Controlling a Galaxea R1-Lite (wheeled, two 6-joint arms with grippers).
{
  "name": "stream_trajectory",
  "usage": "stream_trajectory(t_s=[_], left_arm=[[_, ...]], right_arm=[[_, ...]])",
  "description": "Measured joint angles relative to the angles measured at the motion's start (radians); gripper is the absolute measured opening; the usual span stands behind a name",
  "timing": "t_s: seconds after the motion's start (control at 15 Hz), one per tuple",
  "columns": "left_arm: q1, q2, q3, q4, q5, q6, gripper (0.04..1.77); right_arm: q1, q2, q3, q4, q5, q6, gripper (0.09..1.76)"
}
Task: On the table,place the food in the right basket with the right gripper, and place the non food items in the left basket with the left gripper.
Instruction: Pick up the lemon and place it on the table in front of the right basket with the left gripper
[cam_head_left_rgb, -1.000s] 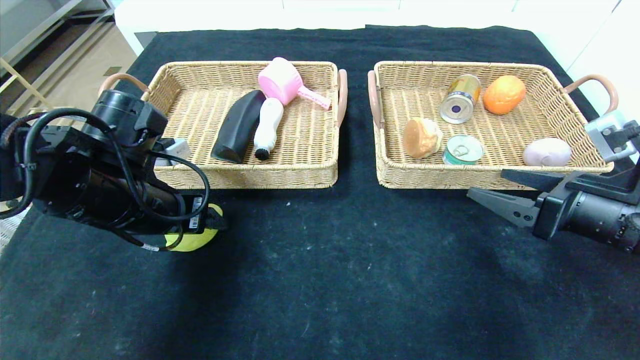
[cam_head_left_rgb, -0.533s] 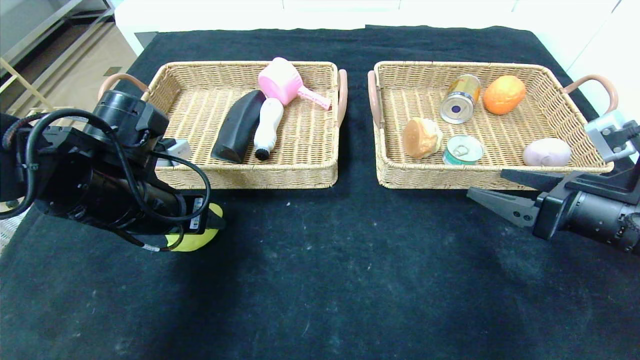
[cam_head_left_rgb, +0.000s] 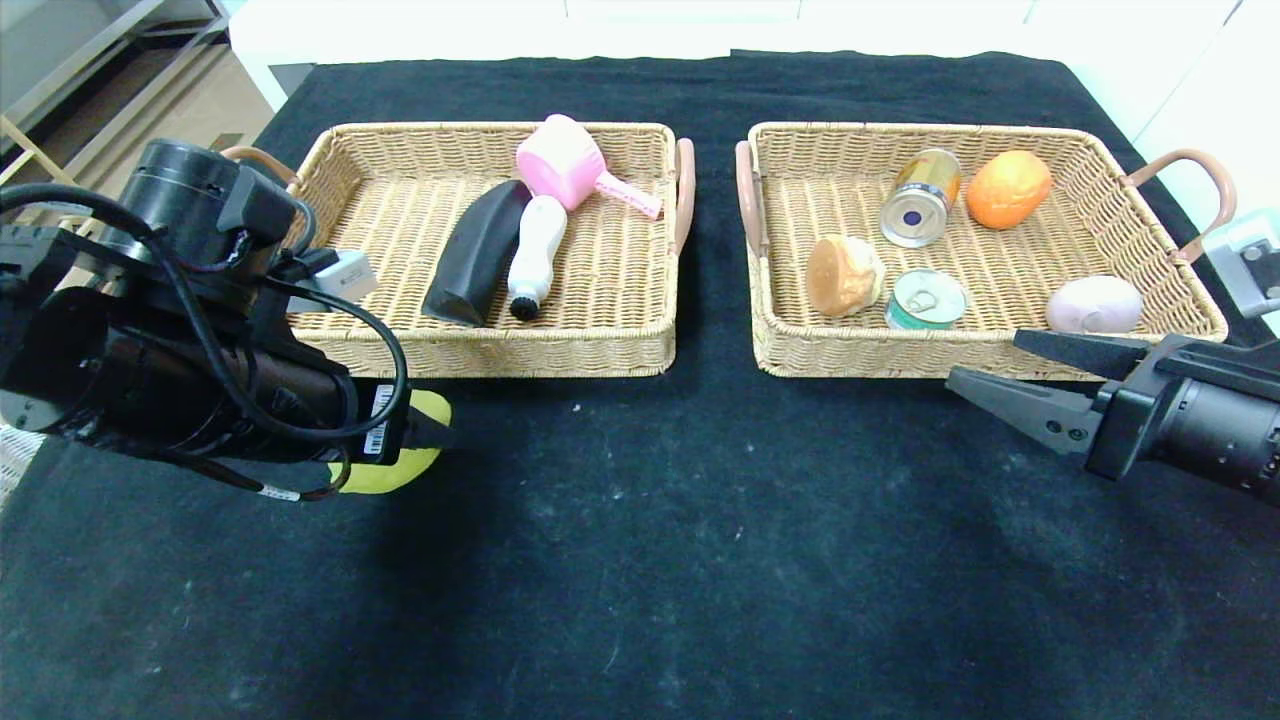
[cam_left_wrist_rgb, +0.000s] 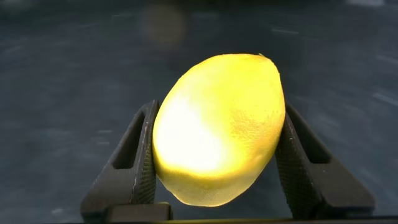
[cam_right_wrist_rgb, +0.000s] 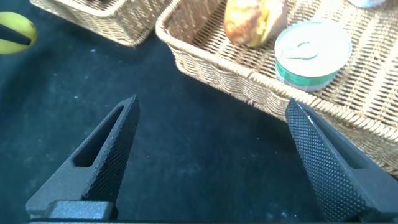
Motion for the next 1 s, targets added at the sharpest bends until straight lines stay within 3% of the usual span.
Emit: stream_trajectory(t_s=[0.2, 0.53, 1.0], left_arm=[[-0.101, -0.046, 0.011, 0.001, -0.034, -0.001, 1.12], [-0.326, -0.046, -0.006, -0.012, -0.026, -0.007, 1.12], [-0.541, 0.145, -0.203, -0.034, 0.060, -0.024, 1.11]], right_arm=[[0.006, -0.027, -0.001, 0.028, -0.001, 0.000, 1.71], [0.007, -0.039, -0.008, 0.036, -0.005, 0.000, 1.71], [-0.006, -0.057, -0.014, 0.035, -0.005, 0.001, 1.71]])
